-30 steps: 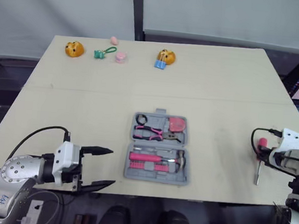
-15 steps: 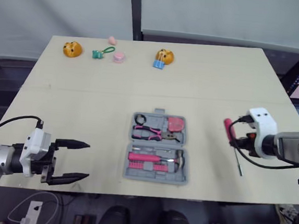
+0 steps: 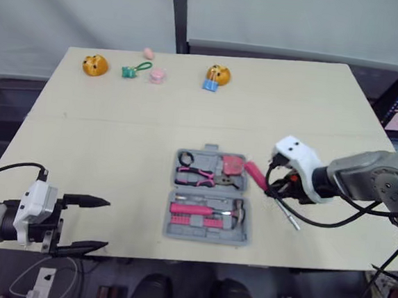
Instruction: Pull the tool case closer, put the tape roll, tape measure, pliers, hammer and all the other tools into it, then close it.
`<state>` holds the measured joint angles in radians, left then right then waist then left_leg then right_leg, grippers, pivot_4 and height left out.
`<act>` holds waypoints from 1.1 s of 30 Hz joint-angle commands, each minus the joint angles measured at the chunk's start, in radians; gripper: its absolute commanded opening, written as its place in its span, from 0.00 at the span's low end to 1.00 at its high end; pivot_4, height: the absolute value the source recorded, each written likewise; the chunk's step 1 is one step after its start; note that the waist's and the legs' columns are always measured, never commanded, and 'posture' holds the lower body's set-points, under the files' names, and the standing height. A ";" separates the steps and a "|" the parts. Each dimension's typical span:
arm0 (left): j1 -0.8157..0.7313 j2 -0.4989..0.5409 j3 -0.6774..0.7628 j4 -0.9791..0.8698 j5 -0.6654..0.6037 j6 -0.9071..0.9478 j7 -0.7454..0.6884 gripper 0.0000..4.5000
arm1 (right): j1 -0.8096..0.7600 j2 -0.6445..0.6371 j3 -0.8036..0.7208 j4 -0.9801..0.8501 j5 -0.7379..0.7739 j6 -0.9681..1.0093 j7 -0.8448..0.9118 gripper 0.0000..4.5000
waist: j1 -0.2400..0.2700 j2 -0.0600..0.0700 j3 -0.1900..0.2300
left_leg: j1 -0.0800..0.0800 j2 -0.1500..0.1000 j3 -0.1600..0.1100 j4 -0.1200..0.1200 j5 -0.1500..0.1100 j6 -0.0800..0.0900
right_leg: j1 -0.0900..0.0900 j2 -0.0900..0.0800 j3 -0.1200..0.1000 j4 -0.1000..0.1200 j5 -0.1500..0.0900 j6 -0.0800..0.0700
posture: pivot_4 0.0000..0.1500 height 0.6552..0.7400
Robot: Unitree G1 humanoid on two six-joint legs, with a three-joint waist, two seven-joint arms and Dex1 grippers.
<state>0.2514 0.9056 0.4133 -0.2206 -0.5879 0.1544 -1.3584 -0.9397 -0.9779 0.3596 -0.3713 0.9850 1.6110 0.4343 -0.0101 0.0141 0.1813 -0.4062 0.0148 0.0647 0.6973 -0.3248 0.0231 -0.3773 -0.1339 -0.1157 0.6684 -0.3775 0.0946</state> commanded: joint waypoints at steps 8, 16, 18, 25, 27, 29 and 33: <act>-0.001 0.006 0.003 -0.011 0.009 -0.025 -0.027 1.00 | -0.272 0.111 0.314 -0.007 0.199 0.003 -0.068 0.07 | -0.016 -0.001 0.000 | -0.001 0.000 0.000 0.000 -0.001 0.001 | -0.002 -0.002 0.000 0.003 0.000 0.000 | 1.00 0.15; -0.005 0.016 -0.016 0.002 0.027 -0.044 -0.058 1.00 | -0.343 0.273 0.449 0.060 0.186 0.003 -0.135 0.07 | -0.021 -0.001 0.000 | -0.001 0.000 0.000 0.000 -0.001 0.001 | -0.005 -0.002 0.000 0.009 0.000 -0.001 | 1.00 0.15; -0.005 0.020 -0.020 0.004 0.031 -0.049 -0.068 1.00 | -0.349 0.308 0.471 0.076 0.172 0.003 -0.145 0.07 | -0.022 -0.001 -0.001 | -0.002 0.000 0.001 0.000 -0.001 0.001 | -0.006 -0.002 0.000 0.011 0.000 -0.001 | 1.00 0.15; 0.007 0.039 0.007 0.002 0.027 -0.043 -0.093 1.00 | -0.364 0.397 0.510 0.117 0.110 0.003 -0.127 0.07 | -0.021 -0.003 -0.001 | -0.003 0.000 0.001 0.000 -0.001 0.001 | -0.007 -0.002 0.000 0.012 0.000 -0.001 | 1.00 0.15; 0.010 0.042 0.020 -0.001 0.020 -0.033 -0.093 1.00 | -0.363 0.422 0.518 0.122 0.090 0.003 -0.119 0.07 | -0.022 -0.004 -0.002 | -0.003 0.000 0.001 0.000 -0.001 0.001 | -0.007 -0.002 0.000 0.012 0.000 -0.001 | 1.00 0.15; 0.014 0.043 0.031 -0.002 0.018 -0.030 -0.095 1.00 | -0.361 0.435 0.524 0.122 0.076 0.003 -0.111 0.07 | -0.021 -0.004 -0.002 | -0.003 0.000 0.001 0.000 -0.001 0.001 | -0.008 -0.002 0.000 0.012 0.000 -0.001 | 1.00 0.15; 0.022 0.042 0.049 0.000 0.017 -0.026 -0.094 1.00 | -0.360 0.452 0.535 0.124 0.051 0.003 -0.094 0.07 | -0.022 -0.004 -0.002 | -0.004 0.000 0.001 0.000 -0.001 0.001 | -0.009 -0.002 0.000 0.013 0.000 -0.001 | 1.00 0.15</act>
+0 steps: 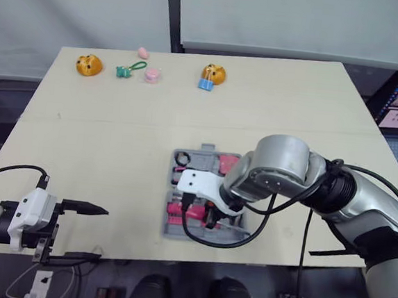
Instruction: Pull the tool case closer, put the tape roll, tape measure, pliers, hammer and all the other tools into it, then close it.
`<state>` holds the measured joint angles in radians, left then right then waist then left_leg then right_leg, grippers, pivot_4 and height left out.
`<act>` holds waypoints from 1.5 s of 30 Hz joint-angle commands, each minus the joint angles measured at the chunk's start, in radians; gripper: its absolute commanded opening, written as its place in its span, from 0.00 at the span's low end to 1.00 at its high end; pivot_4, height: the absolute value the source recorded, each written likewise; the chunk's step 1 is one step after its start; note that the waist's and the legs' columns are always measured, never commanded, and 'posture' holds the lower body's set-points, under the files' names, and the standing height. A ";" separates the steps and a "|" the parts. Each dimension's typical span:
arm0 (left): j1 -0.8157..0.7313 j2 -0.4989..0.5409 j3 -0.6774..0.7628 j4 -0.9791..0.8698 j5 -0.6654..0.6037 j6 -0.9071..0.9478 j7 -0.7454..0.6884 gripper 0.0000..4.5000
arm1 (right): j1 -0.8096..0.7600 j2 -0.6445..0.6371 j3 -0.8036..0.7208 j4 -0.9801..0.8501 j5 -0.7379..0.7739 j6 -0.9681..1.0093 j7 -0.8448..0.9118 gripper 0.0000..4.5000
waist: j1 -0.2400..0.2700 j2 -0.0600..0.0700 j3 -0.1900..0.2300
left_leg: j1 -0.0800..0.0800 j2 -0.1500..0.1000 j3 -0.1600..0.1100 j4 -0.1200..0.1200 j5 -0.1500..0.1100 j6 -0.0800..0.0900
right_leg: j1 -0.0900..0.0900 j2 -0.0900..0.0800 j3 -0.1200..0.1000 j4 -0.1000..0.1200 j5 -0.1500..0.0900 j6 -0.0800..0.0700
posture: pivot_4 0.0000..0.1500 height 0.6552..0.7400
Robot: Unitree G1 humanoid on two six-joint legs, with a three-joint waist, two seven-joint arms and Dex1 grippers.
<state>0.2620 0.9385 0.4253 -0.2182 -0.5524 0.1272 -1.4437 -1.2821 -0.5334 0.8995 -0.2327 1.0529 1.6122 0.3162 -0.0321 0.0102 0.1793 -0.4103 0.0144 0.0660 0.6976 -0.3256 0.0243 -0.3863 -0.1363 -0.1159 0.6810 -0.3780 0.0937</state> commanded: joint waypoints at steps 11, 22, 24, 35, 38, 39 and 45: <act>0.022 -0.003 0.026 -0.003 -0.002 -0.021 0.007 1.00 | -0.061 0.055 0.096 -0.015 -0.121 0.002 0.110 0.07 | -0.003 -0.002 -0.001 | -0.003 0.000 0.002 0.000 0.000 0.000 | -0.007 -0.002 -0.001 0.007 0.000 0.000 | 1.00 0.15; 0.027 -0.009 0.011 -0.010 0.005 -0.033 0.019 1.00 | -0.078 0.128 0.099 0.026 -0.210 0.002 0.189 0.07 | -0.003 -0.003 -0.001 | -0.003 0.000 0.002 0.000 0.000 0.000 | -0.008 -0.002 -0.001 0.008 0.000 0.000 | 1.00 0.15; 0.028 -0.008 0.013 -0.010 0.006 -0.033 0.019 1.00 | -0.075 0.133 0.095 0.025 -0.217 0.002 0.196 0.07 | -0.004 -0.003 -0.001 | -0.003 -0.001 0.002 0.000 0.000 0.000 | -0.008 -0.002 -0.001 0.008 0.000 0.000 | 1.00 0.15; 0.023 -0.006 0.006 0.004 0.015 -0.046 0.014 1.00 | -0.056 0.160 0.175 0.039 -0.294 0.000 0.235 0.07 | -0.005 -0.003 -0.002 | -0.003 -0.001 0.002 0.000 0.000 0.000 | -0.008 -0.003 -0.003 0.008 0.000 0.000 | 1.00 0.15; 0.027 -0.011 0.001 0.002 0.019 -0.052 0.016 1.00 | -0.061 0.182 0.201 0.068 -0.327 -0.005 0.250 0.07 | -0.005 -0.003 -0.002 | -0.003 -0.001 0.002 0.000 0.000 -0.001 | -0.008 -0.003 -0.004 0.008 0.000 0.000 | 1.00 0.15; 0.029 -0.012 -0.001 0.003 0.020 -0.055 0.016 1.00 | -0.062 0.186 0.212 0.074 -0.336 -0.006 0.255 0.07 | -0.006 -0.003 -0.002 | -0.003 -0.001 0.002 0.000 0.000 -0.001 | -0.008 -0.003 -0.004 0.009 0.000 0.000 | 1.00 0.15; 0.017 -0.018 -0.022 0.015 0.032 -0.068 0.016 1.00 | -0.069 0.216 0.257 0.116 -0.390 -0.024 0.284 0.07 | -0.006 -0.003 -0.002 | -0.003 -0.001 0.002 0.000 0.000 -0.001 | -0.008 -0.003 -0.005 0.009 0.000 0.000 | 1.00 0.15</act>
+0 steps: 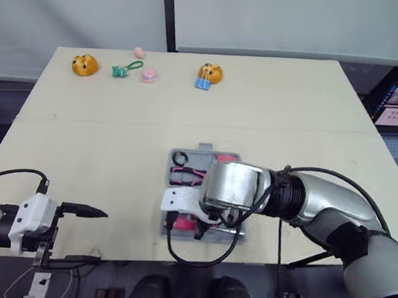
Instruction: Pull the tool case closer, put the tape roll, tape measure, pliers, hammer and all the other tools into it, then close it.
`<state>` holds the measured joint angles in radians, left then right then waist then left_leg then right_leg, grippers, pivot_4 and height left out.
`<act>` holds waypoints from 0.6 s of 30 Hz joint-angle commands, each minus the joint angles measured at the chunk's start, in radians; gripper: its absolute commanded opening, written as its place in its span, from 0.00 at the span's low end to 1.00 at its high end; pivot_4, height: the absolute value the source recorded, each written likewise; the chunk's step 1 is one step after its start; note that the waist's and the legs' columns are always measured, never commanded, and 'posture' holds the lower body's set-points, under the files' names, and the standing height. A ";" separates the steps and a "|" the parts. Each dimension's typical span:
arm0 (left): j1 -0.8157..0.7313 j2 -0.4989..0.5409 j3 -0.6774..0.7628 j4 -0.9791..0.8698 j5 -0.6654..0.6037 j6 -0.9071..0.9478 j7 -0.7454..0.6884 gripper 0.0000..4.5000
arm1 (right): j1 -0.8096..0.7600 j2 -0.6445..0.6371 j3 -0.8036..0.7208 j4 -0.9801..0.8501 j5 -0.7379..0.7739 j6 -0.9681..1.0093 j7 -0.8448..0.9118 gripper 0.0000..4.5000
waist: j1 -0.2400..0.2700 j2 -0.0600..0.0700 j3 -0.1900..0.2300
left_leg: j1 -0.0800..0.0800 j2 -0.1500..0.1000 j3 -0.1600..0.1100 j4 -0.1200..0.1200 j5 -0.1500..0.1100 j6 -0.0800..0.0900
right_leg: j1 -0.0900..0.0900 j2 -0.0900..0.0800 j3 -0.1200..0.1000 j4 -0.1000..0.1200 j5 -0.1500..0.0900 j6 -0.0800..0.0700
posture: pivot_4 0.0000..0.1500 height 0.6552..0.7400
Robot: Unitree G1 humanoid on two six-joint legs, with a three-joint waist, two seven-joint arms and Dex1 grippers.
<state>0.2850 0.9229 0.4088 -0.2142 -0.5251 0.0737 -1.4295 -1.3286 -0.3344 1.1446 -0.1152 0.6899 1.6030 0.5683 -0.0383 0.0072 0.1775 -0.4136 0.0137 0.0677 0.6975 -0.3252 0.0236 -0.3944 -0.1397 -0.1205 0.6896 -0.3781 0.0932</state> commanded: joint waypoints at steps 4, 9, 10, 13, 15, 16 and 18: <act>-0.018 -0.006 -0.022 0.018 0.010 -0.023 0.004 1.00 | -0.025 0.034 0.032 0.000 -0.043 -0.009 0.053 0.07 | 0.000 0.000 0.000 | 0.000 0.000 0.000 0.000 0.000 0.000 | 0.000 0.000 0.000 0.000 0.000 0.000 | 1.00 0.15; -0.022 -0.010 -0.030 0.022 0.014 -0.031 0.009 1.00 | -0.026 0.069 0.028 -0.015 -0.042 0.010 0.065 0.07 | 0.000 0.000 0.000 | 0.000 0.000 0.000 0.000 0.000 0.000 | 0.000 0.000 0.000 0.000 0.000 0.000 | 1.00 0.15; -0.020 -0.011 -0.030 0.021 0.014 -0.034 0.010 1.00 | -0.026 0.078 0.028 -0.017 -0.040 0.011 0.066 0.07 | 0.000 0.000 0.000 | 0.000 0.000 0.000 0.000 0.000 0.000 | 0.000 0.000 0.000 0.000 0.000 0.000 | 1.00 0.15; -0.016 -0.013 -0.031 0.018 0.015 -0.037 0.014 1.00 | -0.024 0.091 0.030 -0.014 -0.042 0.011 0.065 0.07 | -0.001 0.000 0.000 | 0.000 0.000 0.000 0.000 0.000 0.000 | 0.000 0.000 0.000 0.000 0.000 0.000 | 1.00 0.15; -0.012 -0.014 -0.030 0.016 0.014 -0.038 0.017 1.00 | -0.025 0.093 0.036 -0.010 -0.047 0.011 0.067 0.07 | -0.001 0.000 0.000 | 0.000 0.000 0.000 0.000 0.000 0.000 | 0.000 0.000 0.000 0.000 0.000 0.000 | 1.00 0.15; -0.011 -0.015 -0.029 0.015 0.014 -0.039 0.018 1.00 | -0.025 0.093 0.039 -0.007 -0.050 0.011 0.068 0.07 | -0.001 0.000 0.000 | 0.000 0.000 0.000 0.000 0.000 0.000 | 0.000 0.000 0.000 0.000 0.000 0.000 | 1.00 0.15; -0.008 -0.016 -0.030 0.014 0.014 -0.040 0.021 1.00 | -0.027 0.087 0.048 -0.004 -0.057 0.011 0.071 0.07 | -0.002 0.000 0.000 | 0.000 0.000 0.000 0.000 0.000 0.000 | 0.000 0.000 0.000 0.000 0.000 0.000 | 1.00 0.15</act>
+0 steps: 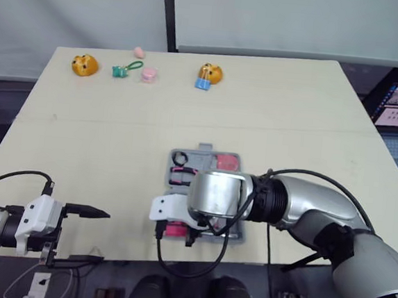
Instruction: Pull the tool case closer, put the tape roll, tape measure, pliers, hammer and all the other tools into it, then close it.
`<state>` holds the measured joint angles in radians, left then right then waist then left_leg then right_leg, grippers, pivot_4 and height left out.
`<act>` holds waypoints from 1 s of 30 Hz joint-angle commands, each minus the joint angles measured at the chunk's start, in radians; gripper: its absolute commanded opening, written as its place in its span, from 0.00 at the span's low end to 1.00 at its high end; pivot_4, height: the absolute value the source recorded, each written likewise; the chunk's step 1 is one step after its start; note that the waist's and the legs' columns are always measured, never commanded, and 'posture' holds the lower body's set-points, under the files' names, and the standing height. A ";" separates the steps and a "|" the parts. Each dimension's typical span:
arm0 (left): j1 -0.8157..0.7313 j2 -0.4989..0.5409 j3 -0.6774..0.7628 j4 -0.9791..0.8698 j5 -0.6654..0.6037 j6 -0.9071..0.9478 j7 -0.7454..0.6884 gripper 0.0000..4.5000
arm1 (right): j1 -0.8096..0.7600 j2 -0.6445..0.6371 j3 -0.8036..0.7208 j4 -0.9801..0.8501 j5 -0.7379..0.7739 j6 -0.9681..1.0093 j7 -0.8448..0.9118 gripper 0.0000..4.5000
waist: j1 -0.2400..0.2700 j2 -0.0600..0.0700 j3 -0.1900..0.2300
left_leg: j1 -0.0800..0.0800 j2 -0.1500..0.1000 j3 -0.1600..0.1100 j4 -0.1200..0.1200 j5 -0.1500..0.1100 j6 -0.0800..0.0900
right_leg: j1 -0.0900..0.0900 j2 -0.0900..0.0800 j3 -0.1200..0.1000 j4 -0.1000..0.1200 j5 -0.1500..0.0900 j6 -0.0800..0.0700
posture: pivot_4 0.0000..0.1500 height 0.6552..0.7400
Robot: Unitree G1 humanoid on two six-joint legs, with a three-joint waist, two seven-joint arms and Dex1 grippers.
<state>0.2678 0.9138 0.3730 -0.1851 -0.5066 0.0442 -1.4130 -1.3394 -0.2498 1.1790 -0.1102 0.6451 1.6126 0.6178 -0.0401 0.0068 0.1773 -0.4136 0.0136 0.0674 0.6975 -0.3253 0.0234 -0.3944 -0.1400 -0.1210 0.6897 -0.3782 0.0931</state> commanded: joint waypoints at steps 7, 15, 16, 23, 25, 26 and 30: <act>0.015 -0.016 -0.001 -0.023 -0.002 -0.014 0.016 1.00 | -0.028 -0.022 0.031 -0.012 -0.027 -0.004 0.043 0.07 | -0.001 0.000 0.000 | 0.000 0.000 0.000 0.000 0.000 0.000 | 0.000 0.000 0.000 0.000 0.000 0.000 | 1.00 0.15; -0.002 -0.017 -0.021 -0.015 0.004 -0.023 0.028 1.00 | -0.037 -0.001 0.046 0.002 -0.039 0.000 0.052 0.07 | -0.009 0.000 0.000 | 0.000 0.000 0.000 0.000 0.000 0.000 | 0.000 0.000 -0.001 0.000 0.000 0.000 | 1.00 0.15; -0.004 -0.017 -0.023 -0.013 0.004 -0.025 0.029 1.00 | -0.038 0.002 0.047 0.007 -0.042 -0.001 0.053 0.07 | -0.010 0.000 0.000 | 0.000 0.000 0.000 0.000 0.000 0.000 | 0.000 0.000 -0.002 0.000 0.000 0.000 | 1.00 0.15; -0.019 -0.022 -0.042 -0.010 0.007 -0.028 0.041 1.00 | -0.045 0.003 0.067 0.023 -0.061 -0.016 0.063 0.07 | -0.013 0.000 0.000 | 0.000 0.000 -0.001 0.000 0.000 0.000 | 0.000 -0.001 -0.003 0.000 0.000 0.000 | 1.00 0.15; -0.020 -0.024 -0.044 -0.011 0.007 -0.028 0.044 1.00 | -0.046 0.003 0.070 0.023 -0.062 -0.018 0.068 0.07 | -0.013 0.000 0.000 | 0.000 0.000 -0.001 0.000 0.000 0.000 | 0.000 -0.001 -0.003 0.000 0.000 0.000 | 1.00 0.15; -0.020 -0.025 -0.046 -0.011 0.008 -0.029 0.046 1.00 | -0.047 0.003 0.071 0.022 -0.062 -0.019 0.070 0.07 | -0.013 0.000 0.000 | 0.000 0.000 -0.001 0.000 0.000 0.000 | 0.000 -0.001 -0.003 0.000 0.000 0.000 | 1.00 0.15; -0.020 -0.028 -0.048 -0.014 0.010 -0.028 0.051 1.00 | -0.050 0.004 0.072 0.023 -0.066 -0.024 0.078 0.07 | -0.013 0.000 0.000 | 0.000 0.000 -0.001 0.000 0.000 0.000 | 0.000 -0.001 -0.004 0.001 0.000 0.000 | 1.00 0.15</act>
<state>0.2467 0.8870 0.3231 -0.1859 -0.4982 0.0301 -1.3659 -1.3673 -0.2535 1.2491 -0.0763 0.5882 1.5918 0.6766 -0.0529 0.0064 0.1770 -0.4135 0.0132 0.0667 0.6973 -0.3252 0.0231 -0.3943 -0.1413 -0.1250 0.6903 -0.3782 0.0931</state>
